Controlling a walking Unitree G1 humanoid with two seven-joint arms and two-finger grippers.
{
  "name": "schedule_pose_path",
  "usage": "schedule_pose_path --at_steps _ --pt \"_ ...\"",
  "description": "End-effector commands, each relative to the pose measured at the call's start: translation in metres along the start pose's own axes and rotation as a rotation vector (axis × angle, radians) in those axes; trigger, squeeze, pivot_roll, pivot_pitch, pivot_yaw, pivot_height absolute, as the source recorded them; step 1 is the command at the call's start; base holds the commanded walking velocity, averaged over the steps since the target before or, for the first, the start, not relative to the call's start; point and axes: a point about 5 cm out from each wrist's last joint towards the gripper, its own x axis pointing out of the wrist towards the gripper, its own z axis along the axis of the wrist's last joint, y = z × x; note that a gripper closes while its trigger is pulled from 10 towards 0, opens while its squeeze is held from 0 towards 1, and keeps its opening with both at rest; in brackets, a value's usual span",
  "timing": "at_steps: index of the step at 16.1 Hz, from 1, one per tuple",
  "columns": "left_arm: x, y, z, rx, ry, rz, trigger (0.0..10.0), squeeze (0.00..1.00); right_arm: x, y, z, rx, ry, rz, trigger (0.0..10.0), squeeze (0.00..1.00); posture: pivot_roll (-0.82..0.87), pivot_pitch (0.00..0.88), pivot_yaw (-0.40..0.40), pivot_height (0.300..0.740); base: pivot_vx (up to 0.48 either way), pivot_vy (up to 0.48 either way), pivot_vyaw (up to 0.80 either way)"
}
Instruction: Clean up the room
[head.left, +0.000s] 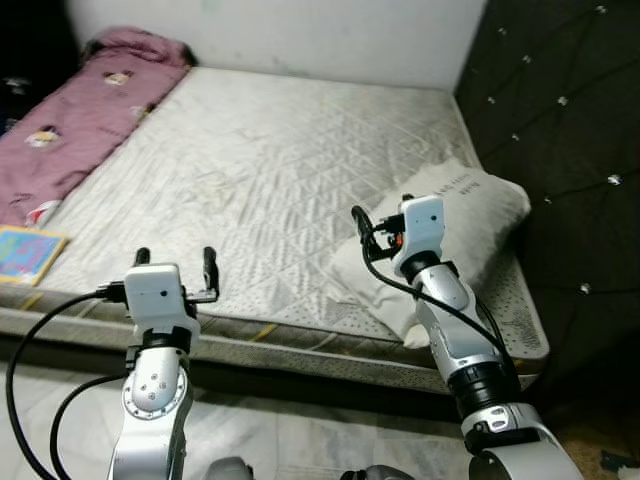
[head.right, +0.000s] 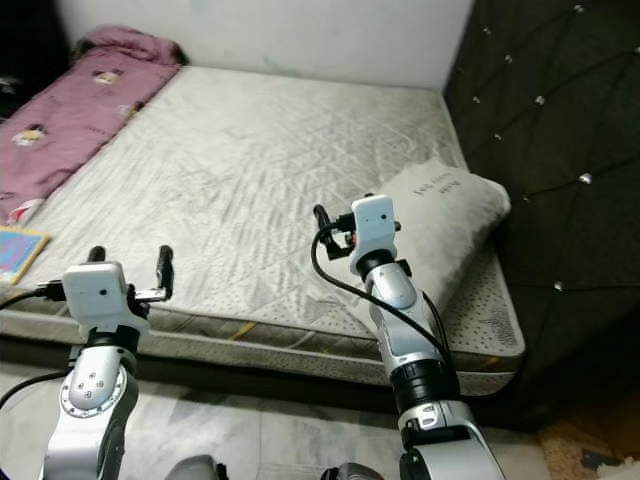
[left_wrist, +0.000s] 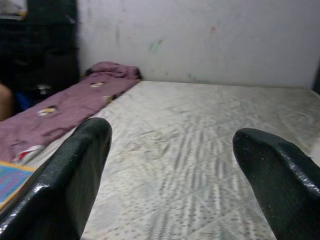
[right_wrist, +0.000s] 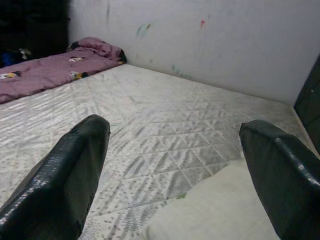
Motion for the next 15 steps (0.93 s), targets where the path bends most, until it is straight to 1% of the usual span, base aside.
schedule_pose_path --at_steps 1,14,15 --pt "0.0007 0.0006 0.0025 0.003 -0.012 -0.001 10.0 0.00 0.0023 -0.0035 0.0053 -0.008 -0.017 -0.010 10.0 0.00 -0.02 0.000 -0.036 0.740 0.000 0.000 0.00" --pt "0.0009 0.0004 0.0021 0.009 -0.009 -0.011 10.0 0.00 0.0029 -0.0070 0.0051 -0.008 -0.015 -0.027 10.0 0.00 -0.02 0.000 -0.033 0.740 0.289 0.000 0.00" --pt "0.0012 0.0005 0.0010 0.009 -0.001 -0.008 10.0 0.00 0.0030 -0.0076 0.0050 -0.007 -0.015 -0.029 10.0 0.00 -0.02 0.000 -0.033 0.740 0.000 0.000 0.00"
